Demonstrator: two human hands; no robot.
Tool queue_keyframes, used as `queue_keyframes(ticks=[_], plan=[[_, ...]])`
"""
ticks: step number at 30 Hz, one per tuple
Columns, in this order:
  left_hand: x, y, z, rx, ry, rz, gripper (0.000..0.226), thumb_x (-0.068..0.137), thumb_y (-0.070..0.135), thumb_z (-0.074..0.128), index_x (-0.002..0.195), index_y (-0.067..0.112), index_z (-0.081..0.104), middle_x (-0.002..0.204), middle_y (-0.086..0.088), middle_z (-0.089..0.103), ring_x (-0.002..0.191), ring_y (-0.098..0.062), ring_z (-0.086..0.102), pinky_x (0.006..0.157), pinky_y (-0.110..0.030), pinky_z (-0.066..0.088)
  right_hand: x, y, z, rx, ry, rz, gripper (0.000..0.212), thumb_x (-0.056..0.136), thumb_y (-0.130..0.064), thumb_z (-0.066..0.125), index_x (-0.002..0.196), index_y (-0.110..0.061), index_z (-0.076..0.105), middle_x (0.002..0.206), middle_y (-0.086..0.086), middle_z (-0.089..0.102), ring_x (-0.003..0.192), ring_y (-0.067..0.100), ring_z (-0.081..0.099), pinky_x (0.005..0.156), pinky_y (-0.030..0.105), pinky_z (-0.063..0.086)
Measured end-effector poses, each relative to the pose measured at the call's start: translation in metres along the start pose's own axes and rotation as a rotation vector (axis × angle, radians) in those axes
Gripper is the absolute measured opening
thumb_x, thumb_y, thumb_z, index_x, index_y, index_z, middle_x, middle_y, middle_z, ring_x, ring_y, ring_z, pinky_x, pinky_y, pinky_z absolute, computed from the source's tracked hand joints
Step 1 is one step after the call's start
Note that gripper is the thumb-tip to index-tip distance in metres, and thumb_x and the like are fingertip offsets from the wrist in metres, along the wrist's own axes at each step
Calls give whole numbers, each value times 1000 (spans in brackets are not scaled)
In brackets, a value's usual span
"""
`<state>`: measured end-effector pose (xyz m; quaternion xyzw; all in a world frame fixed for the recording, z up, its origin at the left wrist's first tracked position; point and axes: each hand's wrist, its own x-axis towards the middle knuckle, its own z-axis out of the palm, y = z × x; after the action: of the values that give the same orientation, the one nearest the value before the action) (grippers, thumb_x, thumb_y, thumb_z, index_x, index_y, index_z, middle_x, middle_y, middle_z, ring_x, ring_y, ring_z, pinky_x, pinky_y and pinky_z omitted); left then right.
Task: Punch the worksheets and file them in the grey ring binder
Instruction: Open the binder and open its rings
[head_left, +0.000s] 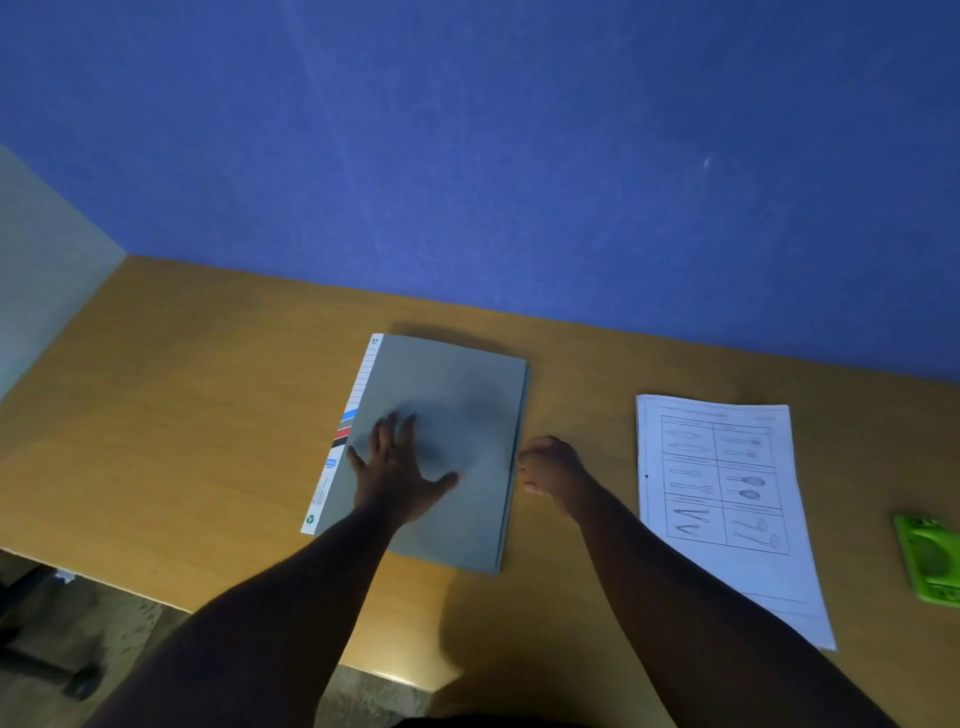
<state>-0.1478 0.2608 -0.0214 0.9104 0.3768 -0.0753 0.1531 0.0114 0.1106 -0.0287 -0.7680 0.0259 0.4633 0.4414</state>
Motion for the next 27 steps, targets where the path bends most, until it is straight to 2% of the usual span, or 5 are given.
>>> queue_keyframes(ticks=[3,6,12,18,27], plan=[[12,-19,-4,-29,40,-161,109,74,79,55,155,21,10,164,-5,10,150,-29,12,116,-64,15,5,1,10,-55,19,-2,23,86,-9,60,103,7,62,87,13,58,80,23,58,87,49,55],[18,-35,-8,-72,43,-178,108,77,75,57,156,20,8,164,-5,11,150,-29,13,116,-60,19,6,0,17,-66,46,-14,38,85,-10,62,116,12,54,84,11,54,78,22,55,76,38,54],[18,-40,-10,-149,27,-130,107,74,69,66,152,16,16,155,-6,25,142,-31,28,111,-54,34,10,-3,24,-66,42,-12,9,83,-20,65,85,-13,61,78,11,59,69,24,59,69,39,51],[24,-37,-15,-120,30,-168,106,70,83,56,150,20,22,153,-4,28,139,-30,32,110,-54,34,2,-16,26,-150,194,-151,55,98,-53,38,74,-10,62,73,12,65,74,31,66,78,45,55],[47,13,-42,-248,37,-66,111,65,90,50,151,26,22,158,-1,22,144,-29,28,109,-58,34,-14,-36,29,180,178,-193,66,98,-61,28,83,-12,70,67,6,63,62,19,58,62,31,46]])
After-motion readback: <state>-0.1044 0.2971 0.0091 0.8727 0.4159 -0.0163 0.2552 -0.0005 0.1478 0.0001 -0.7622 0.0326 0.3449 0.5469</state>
